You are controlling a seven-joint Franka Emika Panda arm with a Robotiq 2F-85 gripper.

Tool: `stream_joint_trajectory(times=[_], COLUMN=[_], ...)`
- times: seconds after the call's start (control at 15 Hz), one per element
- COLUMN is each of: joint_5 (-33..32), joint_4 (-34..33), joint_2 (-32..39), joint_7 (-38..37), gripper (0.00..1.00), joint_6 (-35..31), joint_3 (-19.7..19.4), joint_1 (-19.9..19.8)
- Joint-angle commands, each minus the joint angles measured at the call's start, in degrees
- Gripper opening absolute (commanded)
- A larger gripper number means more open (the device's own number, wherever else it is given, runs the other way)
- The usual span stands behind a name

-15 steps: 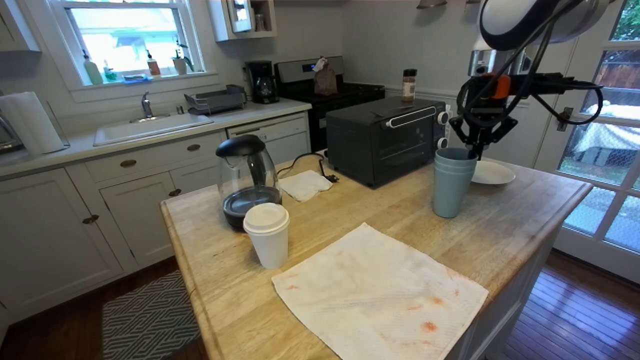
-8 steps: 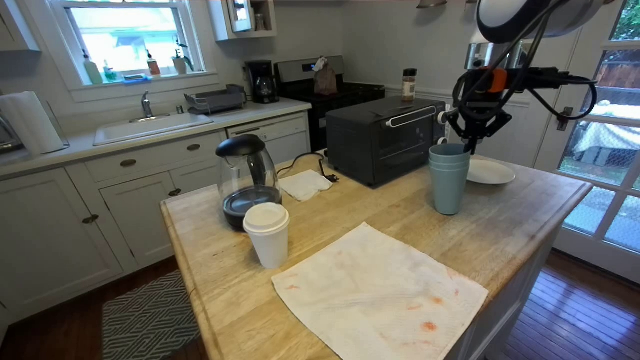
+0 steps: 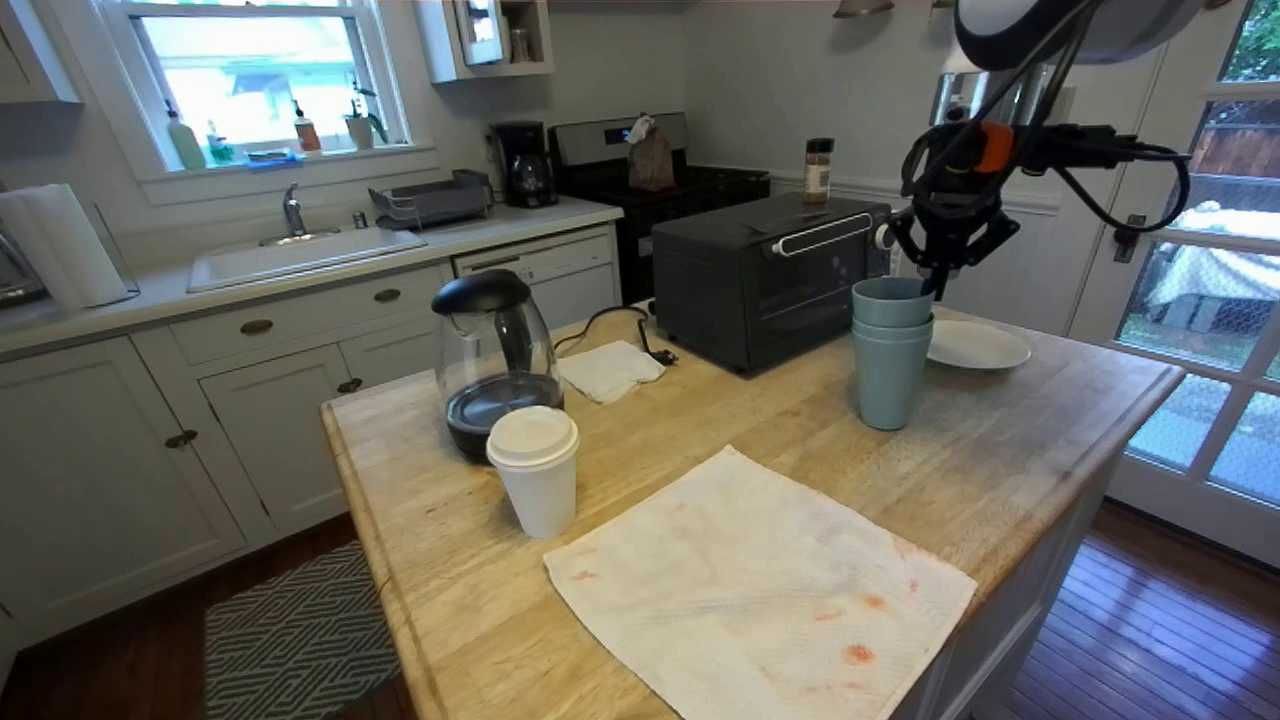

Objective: Pick up all the individual stacked blue cups from the stack of cups and put them on the kitchen counter one by one

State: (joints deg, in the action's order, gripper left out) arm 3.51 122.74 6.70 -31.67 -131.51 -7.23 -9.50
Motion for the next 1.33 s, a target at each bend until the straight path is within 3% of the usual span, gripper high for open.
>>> stream_joint_trajectory(times=[0.0,1.27], joint_5=[2.0,2.3], joint_4=[0.3,2.8], joint_2=[-2.7,-16.8], joint_7=[1.1,0.2], gripper=[0.01,0.01], joint_6=[0.3,1.8], joint_3=[-0.8,2.3], joint_1=[0.7,2.2])
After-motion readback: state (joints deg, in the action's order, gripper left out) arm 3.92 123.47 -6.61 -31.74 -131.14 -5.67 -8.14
